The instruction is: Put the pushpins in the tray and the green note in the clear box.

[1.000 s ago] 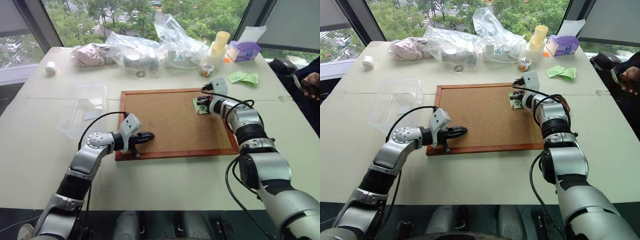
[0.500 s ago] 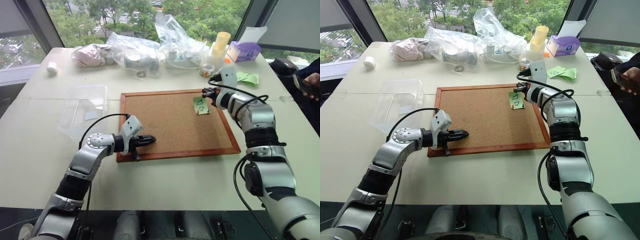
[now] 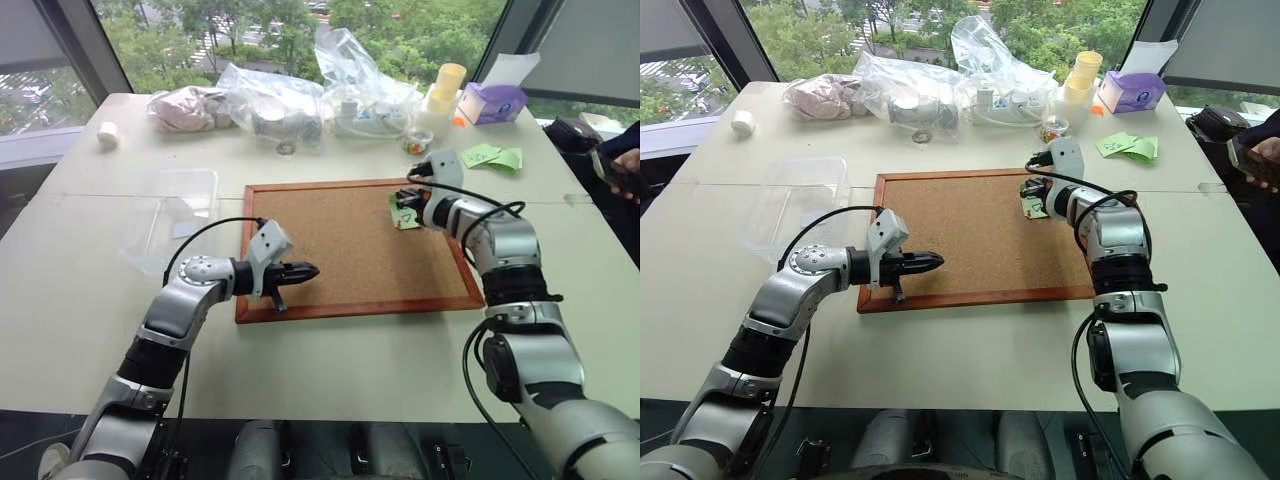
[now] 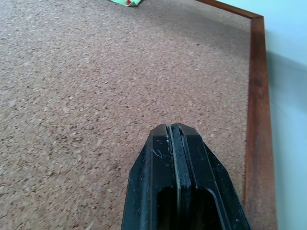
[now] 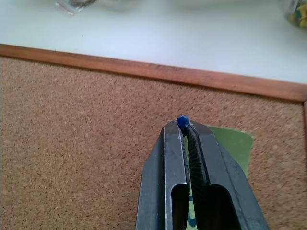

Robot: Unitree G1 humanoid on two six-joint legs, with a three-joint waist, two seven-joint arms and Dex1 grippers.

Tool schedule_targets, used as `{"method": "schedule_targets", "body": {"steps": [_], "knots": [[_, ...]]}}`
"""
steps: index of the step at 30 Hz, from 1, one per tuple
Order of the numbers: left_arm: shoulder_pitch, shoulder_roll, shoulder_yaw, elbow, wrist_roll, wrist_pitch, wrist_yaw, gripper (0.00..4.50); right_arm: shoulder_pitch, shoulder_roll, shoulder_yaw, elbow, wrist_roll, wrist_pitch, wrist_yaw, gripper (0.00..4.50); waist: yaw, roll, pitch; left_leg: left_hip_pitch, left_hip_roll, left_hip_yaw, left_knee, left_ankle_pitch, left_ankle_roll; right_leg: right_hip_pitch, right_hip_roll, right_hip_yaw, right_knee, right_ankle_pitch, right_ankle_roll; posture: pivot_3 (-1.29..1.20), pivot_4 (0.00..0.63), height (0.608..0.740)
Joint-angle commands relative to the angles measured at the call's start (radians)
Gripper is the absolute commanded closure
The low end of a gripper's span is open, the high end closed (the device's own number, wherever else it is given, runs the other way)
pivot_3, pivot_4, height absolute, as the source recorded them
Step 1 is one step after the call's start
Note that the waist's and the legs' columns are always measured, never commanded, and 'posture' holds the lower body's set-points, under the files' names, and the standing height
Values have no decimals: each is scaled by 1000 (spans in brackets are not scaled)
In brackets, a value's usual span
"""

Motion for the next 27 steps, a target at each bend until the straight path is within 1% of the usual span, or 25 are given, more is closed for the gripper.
{"method": "schedule_targets", "body": {"steps": [1,5,8,13,16,19,23,27], "knots": [[-29,-13,12,-64,-40,19,1,4500,-28,-66,-67,-81,23,11,-12,4420,4,0,0,0,0,0,0,0,0,0,0,0,0,0,0,0,150,740],[-85,-56,29,-25,-35,-16,37,4500,1,-123,-98,-76,21,10,-16,4420,4,0,0,0,-1,0,0,0,0,0,0,0,0,0,0,0,150,740],[-135,-100,18,75,8,-90,73,4500,23,-163,-114,-10,3,-30,-26,4420,3,0,0,0,-1,0,0,0,0,0,0,0,0,0,0,0,150,740],[-192,-161,-5,258,69,-210,105,4500,18,-206,-128,126,-9,-106,-34,4420,-2,0,0,0,-1,1,0,0,0,0,0,0,0,0,0,0,150,740],[-238,-214,-27,429,130,-306,138,4500,-8,-233,-127,236,-23,-161,-38,4420,0,0,0,0,-1,1,0,0,0,0,1,0,0,0,0,0,150,740],[-260,-245,-35,541,158,-358,144,4500,-22,-244,-123,284,-26,-182,-38,4420,0,0,0,0,-1,2,0,0,0,0,1,0,-1,0,0,0,150,740],[-258,-253,-39,600,175,-377,121,4500,-11,-247,-117,285,-26,-173,-29,4420,1,0,0,0,-1,2,0,0,0,0,1,0,0,0,0,0,150,740],[-238,-250,-41,611,186,-385,116,4500,40,-248,-124,204,-11,-120,-23,4420,1,1,0,1,0,1,0,0,0,1,0,0,0,0,0,0,150,740]]}}
